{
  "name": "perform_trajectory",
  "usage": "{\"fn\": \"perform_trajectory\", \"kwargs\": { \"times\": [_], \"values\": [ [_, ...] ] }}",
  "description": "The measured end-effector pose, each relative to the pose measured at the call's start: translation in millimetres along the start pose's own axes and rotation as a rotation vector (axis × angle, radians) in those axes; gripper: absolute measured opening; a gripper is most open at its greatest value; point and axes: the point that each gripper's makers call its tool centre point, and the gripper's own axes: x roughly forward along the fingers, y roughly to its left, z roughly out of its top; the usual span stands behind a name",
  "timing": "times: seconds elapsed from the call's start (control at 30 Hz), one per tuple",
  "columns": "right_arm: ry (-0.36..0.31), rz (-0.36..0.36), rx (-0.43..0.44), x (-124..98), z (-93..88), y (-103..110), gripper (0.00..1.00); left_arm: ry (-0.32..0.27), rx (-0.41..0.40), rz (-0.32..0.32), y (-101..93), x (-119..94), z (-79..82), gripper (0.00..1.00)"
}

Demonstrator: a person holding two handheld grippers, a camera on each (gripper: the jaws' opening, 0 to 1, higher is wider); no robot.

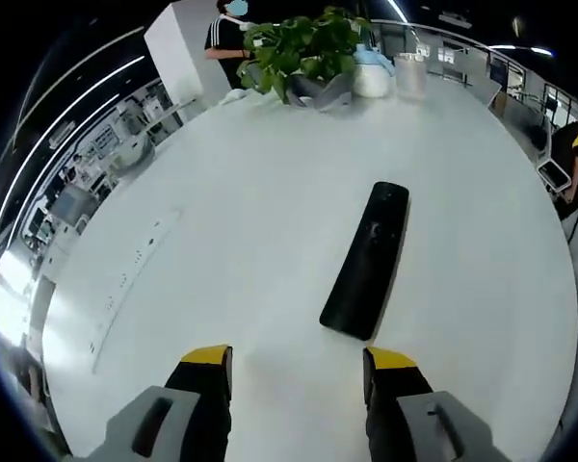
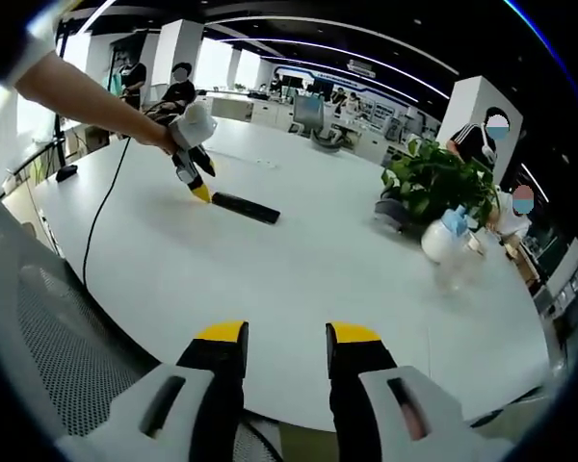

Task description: Press the specified remote control buttons in sequence, fully releasing each button before pressing the next.

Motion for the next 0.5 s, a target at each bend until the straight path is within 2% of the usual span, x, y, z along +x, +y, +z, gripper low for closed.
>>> {"fn": "perform_trajectory", "kwargs": {
  "times": [0.23,0.33,0.37,0.5],
  "values": [
    [-0.012,-0.001,0.014,-0.9,1.8,-0.6,0.34,0.003,-0.021,-0.005,-3.0,-12.4,-14.8,0.59],
    [-0.012,0.000,0.020,-0.9,1.8,-0.7,0.34,-0.049,-0.037,0.017,-5.8,-24.4,-15.0,0.59],
    [-0.013,-0.001,0.017,-1.1,2.1,-0.6,0.34,-0.046,-0.044,0.022,-7.2,-27.8,-18.6,0.59],
    [-0.018,0.000,0.017,-1.7,3.3,0.0,0.36,-0.109,-0.118,0.044,-15.2,-44.2,-20.3,0.57]
  ]
}}
